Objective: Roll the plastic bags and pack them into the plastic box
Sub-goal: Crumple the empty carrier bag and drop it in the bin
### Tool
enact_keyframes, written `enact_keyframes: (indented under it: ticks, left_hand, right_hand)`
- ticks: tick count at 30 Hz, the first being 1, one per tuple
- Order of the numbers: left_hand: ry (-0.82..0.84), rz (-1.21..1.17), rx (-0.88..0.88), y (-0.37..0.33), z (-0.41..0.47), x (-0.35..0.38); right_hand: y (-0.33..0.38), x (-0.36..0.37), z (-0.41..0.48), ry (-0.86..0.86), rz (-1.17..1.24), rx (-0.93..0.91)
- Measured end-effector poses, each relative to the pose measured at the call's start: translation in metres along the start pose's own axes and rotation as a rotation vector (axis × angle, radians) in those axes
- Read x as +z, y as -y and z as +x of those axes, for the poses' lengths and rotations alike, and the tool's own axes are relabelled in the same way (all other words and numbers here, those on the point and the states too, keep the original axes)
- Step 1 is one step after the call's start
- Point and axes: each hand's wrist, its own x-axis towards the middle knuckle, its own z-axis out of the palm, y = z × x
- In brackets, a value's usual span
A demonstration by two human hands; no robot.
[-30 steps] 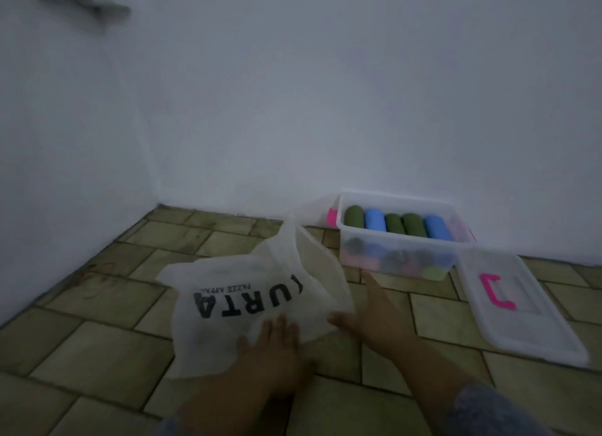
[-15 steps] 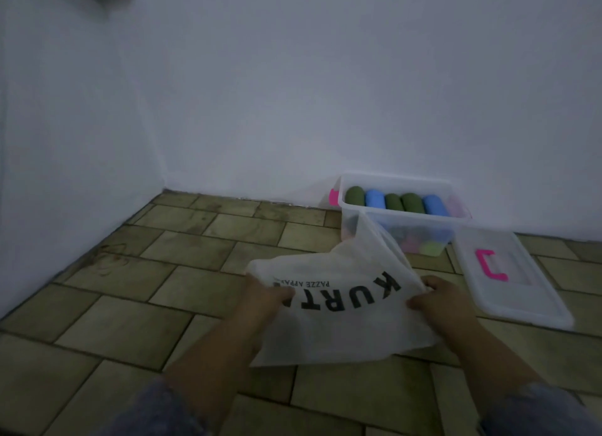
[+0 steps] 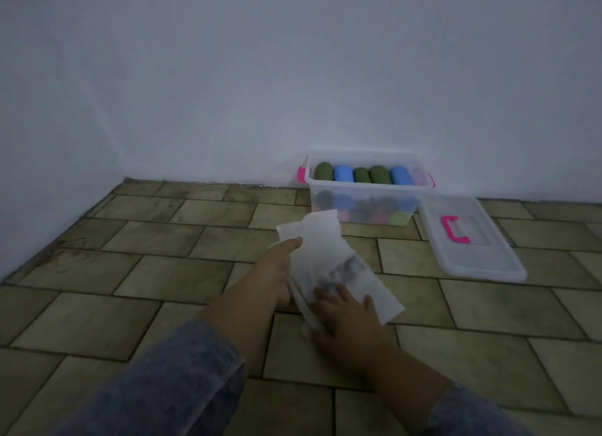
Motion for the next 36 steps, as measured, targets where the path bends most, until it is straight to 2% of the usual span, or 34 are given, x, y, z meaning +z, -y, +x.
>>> enact_keyframes:
  ticks: [2,3,4,6,7,8,10,12,14,15,16,19,20,22,23,24,25,26,28,30,32,34,36]
  left_hand:
    - [-0.221,0.233,0.169,-0.001,0.005,0.009]
    - [-0.274,0.401,0.308,0.001,0.005,0.016]
    - [-0.252,0.618,0.482,0.005,0.003,0.023]
    - [0.019,1.041,0.796,0.027,-0.004,0.030]
    - [0.163,1.177,0.881,0.041,-0.005,0.029]
    - [0.258,1.257,0.908,0.052,-0.006,0.026]
    - [0.326,1.315,0.920,0.066,-0.004,0.016]
    - [0.332,1.420,1.009,0.078,-0.003,0.007]
    - [0.321,1.610,1.138,0.083,-0.005,0.001]
    - [0.314,1.692,1.159,0.086,-0.007,-0.001]
    - [0.300,1.707,1.159,0.090,-0.011,-0.003]
    - [0.179,1.491,0.962,0.096,-0.024,-0.005]
    - [0.112,1.383,0.855,0.097,-0.026,-0.006]
    - [0.010,1.233,0.626,0.090,-0.029,0.002]
    - [-0.038,1.060,0.501,0.081,-0.034,0.011]
    - [-0.017,0.926,0.387,0.078,-0.035,0.015]
    - [0.130,0.844,0.254,0.072,-0.035,0.016]
    - [0.218,0.866,0.296,0.061,-0.041,0.021]
    - [0.258,0.460,0.263,0.044,-0.047,0.023]
    - [0.291,0.131,0.097,0.028,-0.047,0.021]
    - [0.329,0.056,-0.022,0.017,-0.037,0.028]
    - [0.496,0.042,-0.138,0.010,-0.035,0.038]
    - [0.592,0.000,-0.155,0.019,-0.028,0.052]
  right_hand:
    - [-0.006,0.002,-0.002,0.016,0.040,-0.056]
    - [-0.009,0.002,-0.002,-0.001,0.062,-0.087]
    - [-0.011,0.000,-0.003,-0.039,0.099,-0.118]
    - [-0.014,-0.003,-0.007,-0.116,0.227,-0.136]
    - [-0.014,-0.004,-0.012,-0.116,0.270,-0.122]
    - [-0.015,-0.003,-0.019,-0.103,0.270,-0.110]
    - [-0.019,-0.002,-0.038,-0.171,0.266,-0.100]
    - [-0.027,-0.009,-0.055,-0.426,0.359,-0.018]
    - [-0.037,-0.024,-0.054,-0.789,0.509,0.143]
    - [-0.040,-0.033,-0.046,-0.870,0.578,0.228]
    - [-0.044,-0.039,-0.035,-0.828,0.617,0.291]
    - [-0.047,-0.034,-0.009,-0.322,0.589,0.371]
    - [-0.045,-0.026,-0.006,-0.249,0.541,0.358]
    - [-0.044,-0.015,-0.008,-0.279,0.473,0.320]
    - [-0.043,-0.016,-0.010,-0.311,0.482,0.297]
    - [-0.041,-0.017,-0.011,-0.330,0.508,0.267]
    - [-0.037,-0.019,-0.013,-0.339,0.535,0.218]
    - [-0.032,-0.019,-0.015,-0.340,0.545,0.153]
    - [-0.019,-0.018,-0.023,-0.303,0.423,0.007]
    - [-0.012,-0.013,-0.029,-0.256,0.188,-0.039]
    - [-0.012,-0.005,-0.029,-0.257,0.023,0.028]
    - [-0.019,-0.001,-0.031,-0.334,-0.040,0.095]
    - [-0.041,-0.006,-0.039,-0.403,-0.070,0.143]
